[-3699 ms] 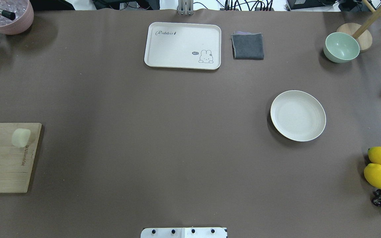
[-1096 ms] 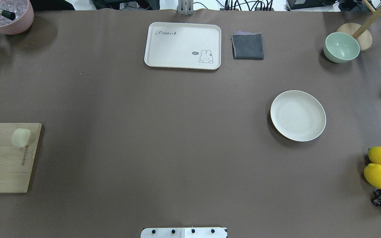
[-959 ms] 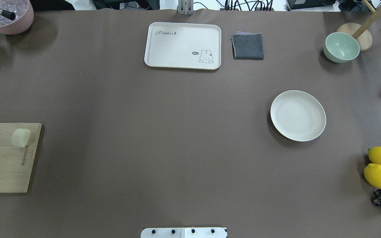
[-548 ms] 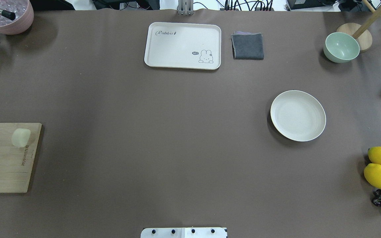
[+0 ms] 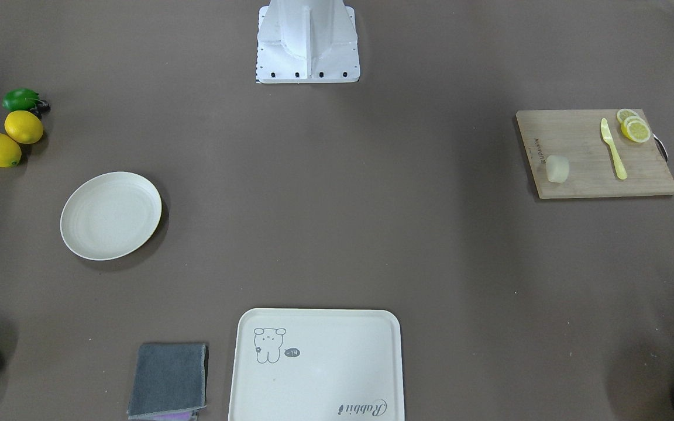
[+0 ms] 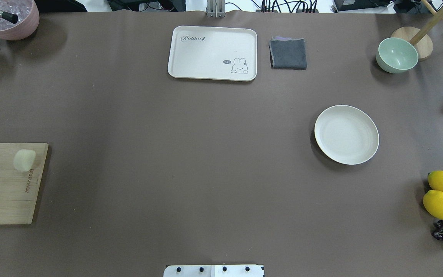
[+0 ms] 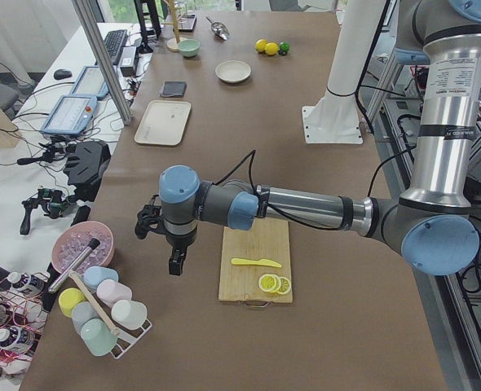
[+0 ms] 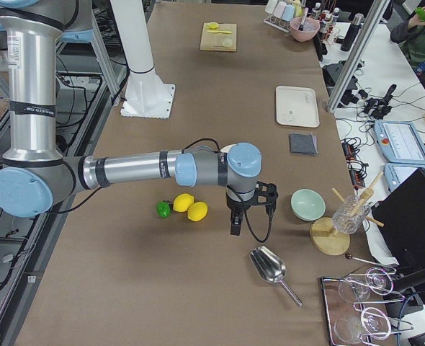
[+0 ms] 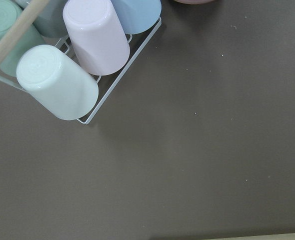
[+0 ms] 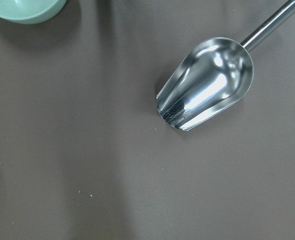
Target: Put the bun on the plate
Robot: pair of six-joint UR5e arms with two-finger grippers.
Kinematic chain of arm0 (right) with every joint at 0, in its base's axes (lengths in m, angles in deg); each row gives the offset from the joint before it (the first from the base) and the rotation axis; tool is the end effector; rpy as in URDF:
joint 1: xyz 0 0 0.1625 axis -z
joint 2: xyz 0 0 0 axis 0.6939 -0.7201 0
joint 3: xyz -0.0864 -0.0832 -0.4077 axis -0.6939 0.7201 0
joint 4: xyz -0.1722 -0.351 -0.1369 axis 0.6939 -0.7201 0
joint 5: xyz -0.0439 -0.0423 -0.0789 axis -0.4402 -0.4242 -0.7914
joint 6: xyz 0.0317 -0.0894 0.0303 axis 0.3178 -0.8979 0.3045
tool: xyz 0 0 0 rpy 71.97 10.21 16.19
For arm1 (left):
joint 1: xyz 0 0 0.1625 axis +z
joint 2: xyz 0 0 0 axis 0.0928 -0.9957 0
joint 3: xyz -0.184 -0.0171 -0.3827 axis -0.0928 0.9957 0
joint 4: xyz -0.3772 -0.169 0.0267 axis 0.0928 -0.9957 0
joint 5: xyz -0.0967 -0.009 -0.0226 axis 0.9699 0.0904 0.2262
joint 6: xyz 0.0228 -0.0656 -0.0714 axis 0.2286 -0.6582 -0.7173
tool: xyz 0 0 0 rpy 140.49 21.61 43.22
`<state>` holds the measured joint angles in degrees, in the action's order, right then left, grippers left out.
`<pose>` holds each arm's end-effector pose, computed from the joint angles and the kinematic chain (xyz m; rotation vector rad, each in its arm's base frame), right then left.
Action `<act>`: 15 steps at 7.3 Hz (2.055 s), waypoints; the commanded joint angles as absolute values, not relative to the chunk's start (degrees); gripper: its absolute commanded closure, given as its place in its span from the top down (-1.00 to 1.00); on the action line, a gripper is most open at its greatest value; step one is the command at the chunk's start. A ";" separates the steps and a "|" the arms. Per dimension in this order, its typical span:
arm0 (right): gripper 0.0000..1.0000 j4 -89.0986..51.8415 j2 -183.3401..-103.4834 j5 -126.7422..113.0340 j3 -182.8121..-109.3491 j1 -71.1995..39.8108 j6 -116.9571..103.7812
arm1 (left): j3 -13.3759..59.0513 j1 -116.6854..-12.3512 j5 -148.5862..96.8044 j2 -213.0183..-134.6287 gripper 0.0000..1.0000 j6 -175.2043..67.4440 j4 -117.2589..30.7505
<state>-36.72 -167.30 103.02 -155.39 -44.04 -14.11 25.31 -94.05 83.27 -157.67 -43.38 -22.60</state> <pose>0.0491 -0.4667 0.5949 -0.0108 -0.7511 0.0916 -0.0565 -0.5299 0.5919 0.1748 0.7164 0.0283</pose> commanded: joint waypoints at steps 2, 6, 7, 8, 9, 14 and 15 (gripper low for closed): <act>1.00 -36.63 -167.21 103.10 -155.56 -44.04 -14.04 | 25.91 -93.83 83.27 -158.53 0.95 -43.28 -22.69; 1.00 -36.63 -161.25 107.37 -157.68 -40.45 -13.86 | 21.88 -92.07 83.27 -156.51 0.95 -43.72 -41.10; 1.00 -36.54 -159.40 109.32 -157.59 -38.61 -13.77 | 18.65 -91.46 83.53 -158.69 0.95 -50.51 -42.01; 1.00 -33.67 -158.17 108.82 -157.24 -36.16 -12.73 | 18.27 -90.93 83.36 -158.28 0.95 -52.23 -45.24; 1.00 -27.38 -157.89 107.68 -157.15 -33.09 -6.11 | 18.70 -90.93 83.53 -157.58 0.95 -54.33 -47.71; 1.00 1.81 -157.89 90.14 -150.85 -12.52 25.56 | 18.88 -90.84 83.62 -156.43 0.95 -54.97 -50.55; 1.00 9.00 -158.24 86.53 -145.95 -9.53 29.43 | 18.88 -90.84 83.62 -156.43 0.95 -55.06 -50.55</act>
<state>0.96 -158.05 91.24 -150.79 -13.68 24.35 18.83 -90.88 83.58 -156.43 -54.97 -50.53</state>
